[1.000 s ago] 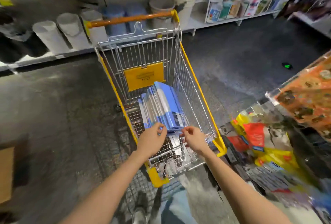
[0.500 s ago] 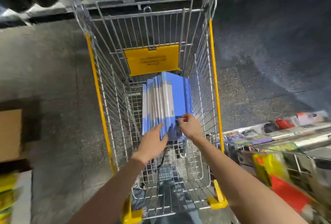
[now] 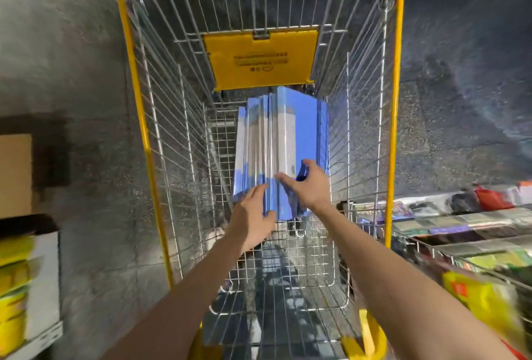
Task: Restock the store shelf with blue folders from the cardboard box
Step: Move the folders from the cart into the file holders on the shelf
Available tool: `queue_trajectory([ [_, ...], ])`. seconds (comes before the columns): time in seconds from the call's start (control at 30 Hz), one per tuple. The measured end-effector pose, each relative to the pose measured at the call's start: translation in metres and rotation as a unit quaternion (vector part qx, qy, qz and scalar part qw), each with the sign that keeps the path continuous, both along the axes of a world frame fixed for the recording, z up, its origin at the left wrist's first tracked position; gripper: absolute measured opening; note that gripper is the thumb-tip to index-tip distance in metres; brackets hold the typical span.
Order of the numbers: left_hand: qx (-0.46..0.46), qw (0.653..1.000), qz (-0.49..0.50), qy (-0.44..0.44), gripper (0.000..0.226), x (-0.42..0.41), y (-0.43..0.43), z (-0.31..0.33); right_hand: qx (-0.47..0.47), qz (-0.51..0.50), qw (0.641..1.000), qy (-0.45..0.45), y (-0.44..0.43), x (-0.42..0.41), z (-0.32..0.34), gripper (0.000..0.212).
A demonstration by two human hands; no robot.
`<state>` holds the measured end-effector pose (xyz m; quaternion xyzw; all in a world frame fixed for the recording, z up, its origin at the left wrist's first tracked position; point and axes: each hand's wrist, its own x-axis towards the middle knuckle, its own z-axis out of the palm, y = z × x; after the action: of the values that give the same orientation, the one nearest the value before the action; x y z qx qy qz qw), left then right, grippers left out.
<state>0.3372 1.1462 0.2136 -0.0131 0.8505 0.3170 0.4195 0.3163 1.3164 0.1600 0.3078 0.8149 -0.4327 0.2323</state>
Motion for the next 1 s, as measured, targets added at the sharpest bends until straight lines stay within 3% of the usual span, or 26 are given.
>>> queue_trajectory([
  [0.3, 0.038, 0.999, -0.013, 0.019, 0.074, -0.024, 0.042, -0.005, -0.078, -0.057, 0.994, 0.043, 0.027, 0.02, 0.01, 0.068],
  [0.57, 0.108, 0.981, 0.135, -0.089, 0.076, -0.028, 0.062, 0.001, -0.125, -0.06, 0.99, 0.032, 0.041, 0.017, 0.005, 0.06],
  [0.73, 0.215, 0.943, 0.216, -0.131, 0.07, -0.025, 0.072, 0.014, -0.117, -0.106, 0.987, 0.027, 0.038, 0.009, 0.009, 0.058],
  [1.0, 0.248, 0.927, 0.239, -0.151, 0.074, -0.019, 0.084, 0.013, -0.019, -0.095, 0.993, 0.065, 0.042, -0.035, 0.026, 0.067],
])
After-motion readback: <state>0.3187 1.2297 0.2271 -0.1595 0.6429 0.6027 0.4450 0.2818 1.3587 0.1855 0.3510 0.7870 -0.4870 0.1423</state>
